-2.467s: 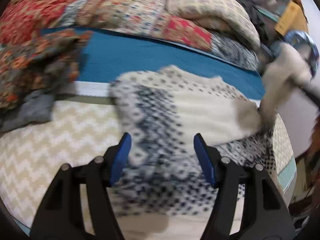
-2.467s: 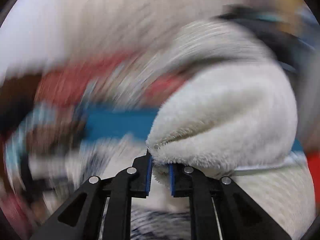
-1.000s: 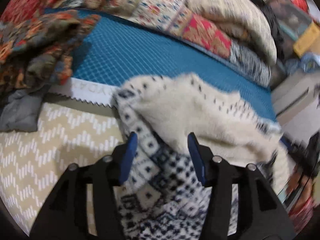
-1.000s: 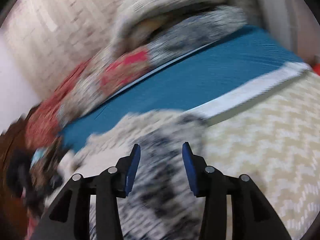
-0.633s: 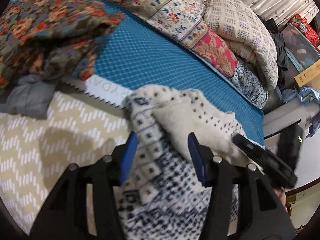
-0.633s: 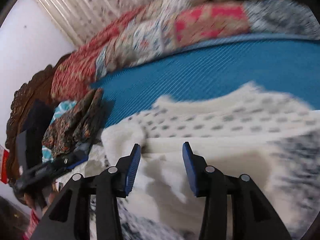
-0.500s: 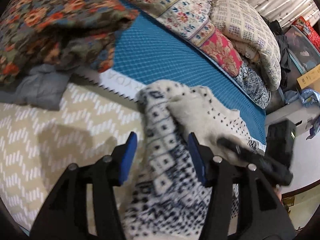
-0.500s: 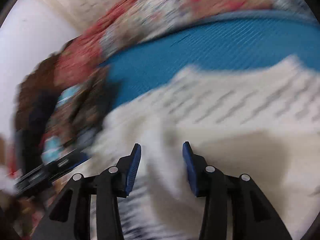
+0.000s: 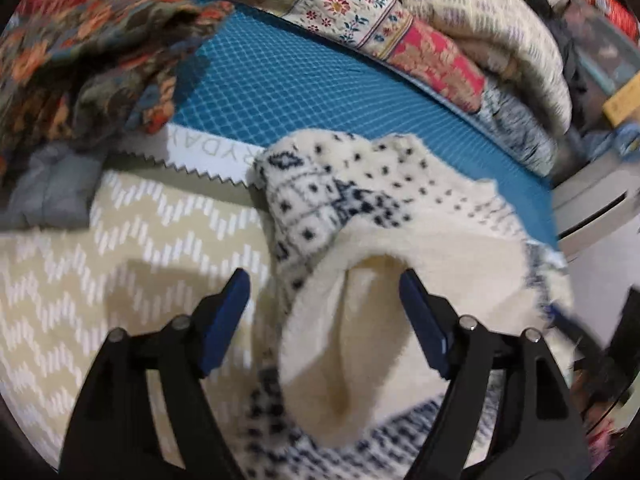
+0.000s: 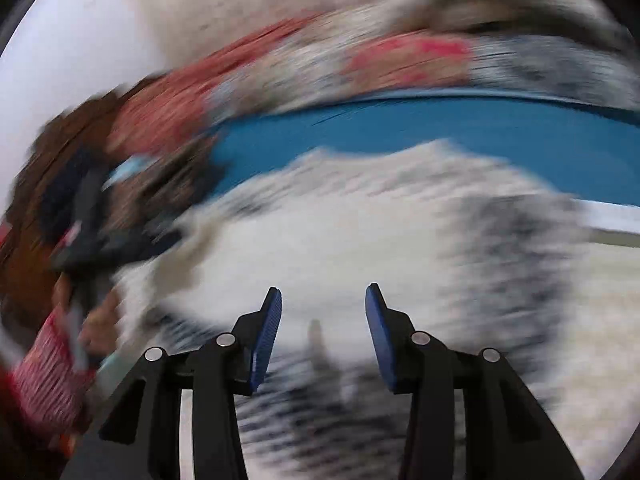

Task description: Fold large clothes

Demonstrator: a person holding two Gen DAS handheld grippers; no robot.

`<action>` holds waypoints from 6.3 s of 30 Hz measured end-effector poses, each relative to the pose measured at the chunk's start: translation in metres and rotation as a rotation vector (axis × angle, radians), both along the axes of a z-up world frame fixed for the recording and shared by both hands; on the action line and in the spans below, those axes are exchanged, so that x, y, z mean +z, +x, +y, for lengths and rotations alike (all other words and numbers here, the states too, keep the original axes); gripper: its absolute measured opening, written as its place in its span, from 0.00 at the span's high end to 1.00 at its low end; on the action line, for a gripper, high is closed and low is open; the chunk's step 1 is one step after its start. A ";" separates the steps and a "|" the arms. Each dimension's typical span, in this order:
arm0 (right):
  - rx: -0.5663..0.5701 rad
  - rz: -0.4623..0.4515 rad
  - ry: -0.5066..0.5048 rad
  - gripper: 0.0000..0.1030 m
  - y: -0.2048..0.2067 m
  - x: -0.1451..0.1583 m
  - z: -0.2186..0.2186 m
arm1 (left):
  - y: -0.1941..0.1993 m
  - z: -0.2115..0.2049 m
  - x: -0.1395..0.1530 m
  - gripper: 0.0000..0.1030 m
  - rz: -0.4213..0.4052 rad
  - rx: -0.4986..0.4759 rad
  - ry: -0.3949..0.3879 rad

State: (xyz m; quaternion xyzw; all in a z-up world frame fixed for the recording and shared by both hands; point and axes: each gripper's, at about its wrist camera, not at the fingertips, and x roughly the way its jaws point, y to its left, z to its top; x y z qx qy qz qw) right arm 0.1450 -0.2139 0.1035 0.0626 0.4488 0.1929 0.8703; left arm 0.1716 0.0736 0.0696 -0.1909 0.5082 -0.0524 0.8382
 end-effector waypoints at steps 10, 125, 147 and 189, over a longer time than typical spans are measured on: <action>-0.327 0.081 -0.065 0.56 0.028 -0.052 -0.073 | 0.040 -0.023 -0.031 0.91 0.031 -0.076 0.255; -0.075 0.268 0.152 0.56 -0.077 -0.057 0.045 | -0.138 0.006 -0.045 0.62 0.135 -0.025 0.173; -0.440 0.312 0.582 0.66 -0.215 -0.080 -0.156 | -0.185 0.025 -0.044 0.24 0.184 0.012 -0.212; -0.337 0.356 0.575 0.30 -0.163 -0.067 -0.097 | -0.157 0.049 -0.067 0.86 0.263 0.107 -0.470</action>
